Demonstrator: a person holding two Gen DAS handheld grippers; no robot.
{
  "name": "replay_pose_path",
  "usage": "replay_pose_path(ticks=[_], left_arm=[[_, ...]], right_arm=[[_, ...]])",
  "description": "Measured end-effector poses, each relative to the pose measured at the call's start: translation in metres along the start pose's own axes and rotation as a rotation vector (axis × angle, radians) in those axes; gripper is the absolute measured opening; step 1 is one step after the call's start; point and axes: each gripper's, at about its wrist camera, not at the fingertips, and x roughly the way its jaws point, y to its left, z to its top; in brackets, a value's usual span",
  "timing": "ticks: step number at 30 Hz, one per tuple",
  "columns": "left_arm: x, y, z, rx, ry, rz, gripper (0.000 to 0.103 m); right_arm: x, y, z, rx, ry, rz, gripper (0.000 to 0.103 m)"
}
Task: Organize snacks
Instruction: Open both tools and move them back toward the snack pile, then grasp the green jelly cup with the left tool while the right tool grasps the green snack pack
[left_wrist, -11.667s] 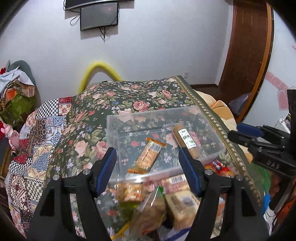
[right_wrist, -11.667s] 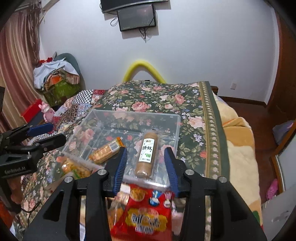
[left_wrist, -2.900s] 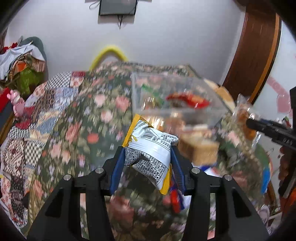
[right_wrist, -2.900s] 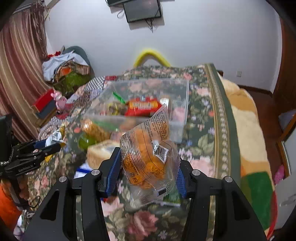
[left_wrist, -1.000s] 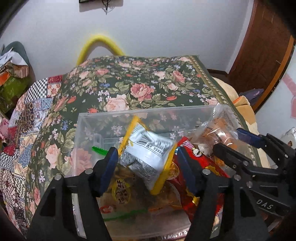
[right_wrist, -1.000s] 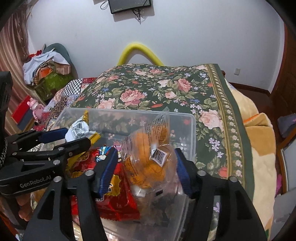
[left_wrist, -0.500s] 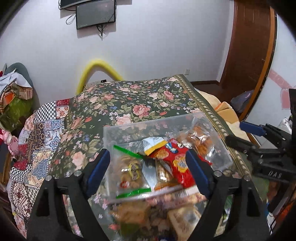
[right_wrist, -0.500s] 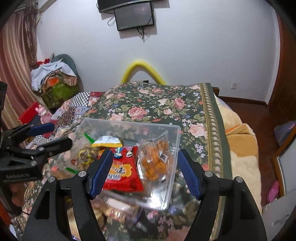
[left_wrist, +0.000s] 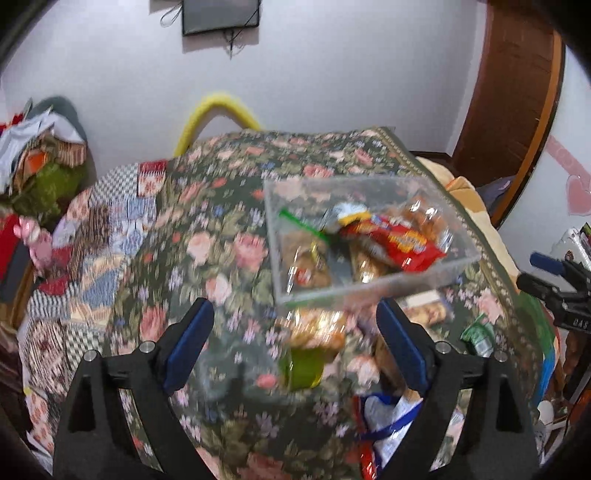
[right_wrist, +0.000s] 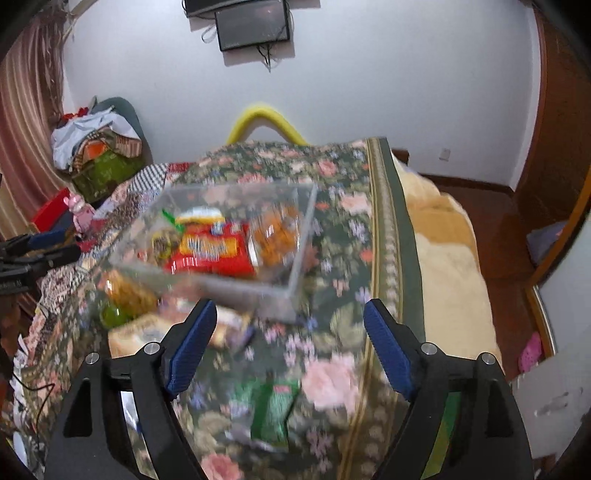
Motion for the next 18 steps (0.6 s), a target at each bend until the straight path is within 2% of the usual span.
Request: replay_pose_path(ticks=[6, 10, 18], left_arm=[[0.020, 0.018, -0.032, -0.074, 0.084, -0.016, 0.090], [0.040, 0.022, -0.048, -0.120, 0.156, -0.044, 0.090], [0.070, 0.009, -0.062, -0.091, 0.185, -0.039, 0.090]], right_arm=[[0.013, 0.002, -0.035, 0.020, 0.090, -0.002, 0.082], [0.025, 0.001, -0.056, 0.070, 0.154, 0.027, 0.082], [0.037, 0.005, -0.072, 0.075, 0.202, 0.013, 0.082]])
